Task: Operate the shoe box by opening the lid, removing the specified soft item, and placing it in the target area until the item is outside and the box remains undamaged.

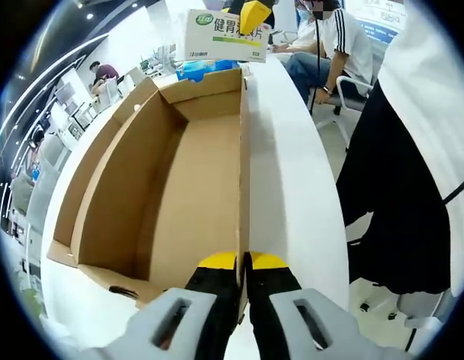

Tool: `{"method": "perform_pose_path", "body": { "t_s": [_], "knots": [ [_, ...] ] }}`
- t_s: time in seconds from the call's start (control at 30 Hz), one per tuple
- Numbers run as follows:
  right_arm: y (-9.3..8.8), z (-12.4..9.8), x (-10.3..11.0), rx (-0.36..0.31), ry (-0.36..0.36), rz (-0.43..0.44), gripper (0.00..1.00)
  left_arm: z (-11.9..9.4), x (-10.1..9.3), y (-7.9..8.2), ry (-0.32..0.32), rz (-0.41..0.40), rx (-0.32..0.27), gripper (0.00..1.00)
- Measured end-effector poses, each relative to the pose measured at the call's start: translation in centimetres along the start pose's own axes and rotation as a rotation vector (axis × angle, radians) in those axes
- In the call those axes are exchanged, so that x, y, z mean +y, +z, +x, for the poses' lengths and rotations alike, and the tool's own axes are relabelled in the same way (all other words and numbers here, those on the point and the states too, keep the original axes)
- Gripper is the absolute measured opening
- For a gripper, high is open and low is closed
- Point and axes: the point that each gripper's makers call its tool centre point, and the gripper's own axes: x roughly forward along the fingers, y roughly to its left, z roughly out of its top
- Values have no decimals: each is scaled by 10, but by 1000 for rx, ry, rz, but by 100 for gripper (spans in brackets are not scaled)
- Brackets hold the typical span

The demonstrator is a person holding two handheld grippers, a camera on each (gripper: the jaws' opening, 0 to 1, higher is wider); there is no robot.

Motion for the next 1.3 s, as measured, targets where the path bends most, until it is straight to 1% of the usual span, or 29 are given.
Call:
{"method": "perform_pose_path", "body": {
  "t_s": [0.07, 0.1, 0.17, 0.27, 0.37, 0.47, 0.6, 0.67, 0.73, 0.77, 0.8, 0.83, 0.9, 0.93, 0.97, 1.03, 1.1, 1.2, 1.3],
  "knots": [
    [-2, -4, 2, 11, 7, -22, 18, 0, 0, 0, 0, 1, 4, 2],
    [-1, -7, 2, 15, 4, -50, 18, 0, 0, 0, -2, -1, 4, 2],
    [-5, -9, -3, 33, -17, -83, 18, 0, 0, 0, -6, -1, 3, 2],
    [-12, -11, -8, 36, -25, -102, 18, 0, 0, -1, -9, -4, 4, 2],
    [-19, -14, -8, 40, -14, -106, 18, 0, 0, 0, -9, 1, 2, 2],
    [-27, -18, -11, 59, -10, -141, 18, 0, 0, -1, -8, 4, 1, 2],
    [-33, -26, -13, 56, 4, -181, 18, 0, 0, 0, -8, 3, 2, 2],
    [-37, -29, -17, 71, -15, -241, 18, 0, 0, 1, -10, 3, 3, 2],
    [-44, -32, -27, 104, -43, -251, 18, 0, 0, 0, -11, 3, 2, 2],
    [-43, -34, -28, 91, -36, -281, 18, 0, 0, 0, -12, 2, 4, 2],
    [-41, -35, -24, 69, -11, -298, 18, 0, 0, 1, -12, 1, 5, 2],
    [-42, -35, -18, 52, 32, -309, 18, 0, 0, 1, -11, 2, 5, 2],
    [-44, -37, -8, 52, 75, -406, 18, 0, 0, 1, -9, 1, 4, 2],
    [-48, -36, -6, 68, 91, -418, 18, 0, 0, 1, -9, 1, 5, 2],
    [-55, -35, -7, 95, 90, -438, 18, 0, 0, 1, -8, 0, 5, 2],
    [-63, -34, -10, 128, 84, -505, 18, 1, 0, 0, -7, -1, 5, 2],
    [-66, -33, -12, 134, 82, -528, 18, 1, 0, 0, -5, -1, 6, 2],
    [-68, -36, -18, 129, 67, -525, 18, 1, 0, 0, -1, -1, 6, 2],
    [-70, -40, -22, 128, 70, -538, 18, 1, 0, 0, -2, -1, 6, 2]
  ]
}}
